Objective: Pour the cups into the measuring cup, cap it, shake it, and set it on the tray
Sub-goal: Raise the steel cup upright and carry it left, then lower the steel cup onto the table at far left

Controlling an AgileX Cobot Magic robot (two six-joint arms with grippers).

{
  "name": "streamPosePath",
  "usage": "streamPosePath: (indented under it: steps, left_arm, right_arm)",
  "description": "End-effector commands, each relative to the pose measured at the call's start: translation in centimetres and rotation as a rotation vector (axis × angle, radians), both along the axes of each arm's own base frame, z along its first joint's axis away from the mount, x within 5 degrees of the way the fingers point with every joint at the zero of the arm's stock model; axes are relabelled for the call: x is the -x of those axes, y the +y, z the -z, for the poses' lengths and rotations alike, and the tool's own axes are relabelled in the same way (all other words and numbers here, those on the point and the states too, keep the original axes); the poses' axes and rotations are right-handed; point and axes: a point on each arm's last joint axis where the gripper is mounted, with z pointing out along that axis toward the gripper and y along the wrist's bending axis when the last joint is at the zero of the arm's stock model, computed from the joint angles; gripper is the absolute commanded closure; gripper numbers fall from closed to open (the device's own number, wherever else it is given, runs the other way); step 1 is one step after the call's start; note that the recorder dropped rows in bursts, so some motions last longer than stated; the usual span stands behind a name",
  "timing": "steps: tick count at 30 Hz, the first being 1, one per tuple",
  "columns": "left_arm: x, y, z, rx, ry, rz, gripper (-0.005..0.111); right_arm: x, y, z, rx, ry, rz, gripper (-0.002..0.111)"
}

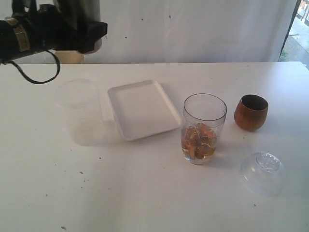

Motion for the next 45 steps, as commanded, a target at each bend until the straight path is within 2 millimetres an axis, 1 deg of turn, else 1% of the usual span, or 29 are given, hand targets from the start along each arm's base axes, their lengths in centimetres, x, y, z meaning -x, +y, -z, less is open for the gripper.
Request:
streamPosePath:
  steps: [1,4,5,9,10,14,16,17,18,20,22,23,28,30,35,40,42,45]
  left_arm:
    - [1.4,3.7,-0.4,0.015,-0.019,-0.081,0.107]
    - [2.4,6.1,-0.6,0.034,-0.037,-0.134,0.107]
    - [3.0,7.8,-0.7,0.043,-0.05,-0.173,0.107]
    - [3.9,10.3,-0.3,0.042,-0.043,-0.253,0.107]
    - [4.2,11.3,0.5,0.044,-0.023,-0.281,0.107]
    - [4.7,12.1,2.5,0.015,-0.029,-0.264,0.107]
    - [5.1,13.3,5.2,0.115,-0.044,-0.327,0.107]
    - [5.1,13.6,5.9,0.138,-0.048,-0.354,0.107]
    - [5.1,14.0,7.4,0.125,-0.065,-0.405,0.107]
    - [4.9,14.4,9.2,0.097,-0.071,-0.449,0.107]
    - [4.3,14.6,11.4,0.089,-0.014,-0.455,0.107]
    - [4.1,14.6,12.1,0.098,-0.004,-0.45,0.107]
    - [3.5,14.4,14.9,0.168,-0.017,-0.419,0.107]
    - [3.1,14.4,16.3,0.166,0.022,-0.409,0.107]
    - [2.0,13.8,19.0,0.136,0.084,-0.312,0.107]
    - [1.2,13.4,19.7,0.114,0.084,-0.238,0.107]
    - [1.0,13.4,19.8,0.113,0.084,-0.236,0.107]
    - [0.7,13.4,20.4,0.138,0.133,-0.233,0.107]
  right_arm:
    - [0.0,0.0,0.0,-0.003,-0.014,-0.004,0.108]
    - [0.0,0.0,0.0,-0.003,-0.014,-0.004,0.108]
    - [0.0,0.0,0.0,-0.003,-0.014,-0.004,0.108]
    - [0.0,0.0,0.0,-0.003,-0.014,-0.004,0.108]
    - [0.0,0.0,0.0,-0.003,-0.014,-0.004,0.108]
    - [0.0,0.0,0.0,-0.024,-0.018,0.003,0.108]
    - [0.0,0.0,0.0,-0.024,-0.018,0.003,0.108]
    - [0.0,0.0,0.0,-0.024,-0.018,0.003,0.108]
    - [0.0,0.0,0.0,-0.024,-0.018,0.003,0.108]
    - [0.0,0.0,0.0,-0.024,-0.018,0.003,0.108]
    - [0.0,0.0,0.0,-0.024,-0.018,0.003,0.108]
    - [0.0,0.0,0.0,-0.024,-0.018,0.003,0.108]
    - [0.0,0.0,0.0,-0.024,-0.018,0.003,0.108]
    - [0.0,0.0,0.0,-0.024,-0.018,0.003,0.108]
    - [0.0,0.0,0.0,-0.024,-0.018,0.003,0.108]
    - [0.0,0.0,0.0,-0.024,-0.018,0.003,0.108]
    - [0.0,0.0,0.0,-0.024,-0.018,0.003,0.108]
    - [0.0,0.0,0.0,-0.024,-0.018,0.003,0.108]
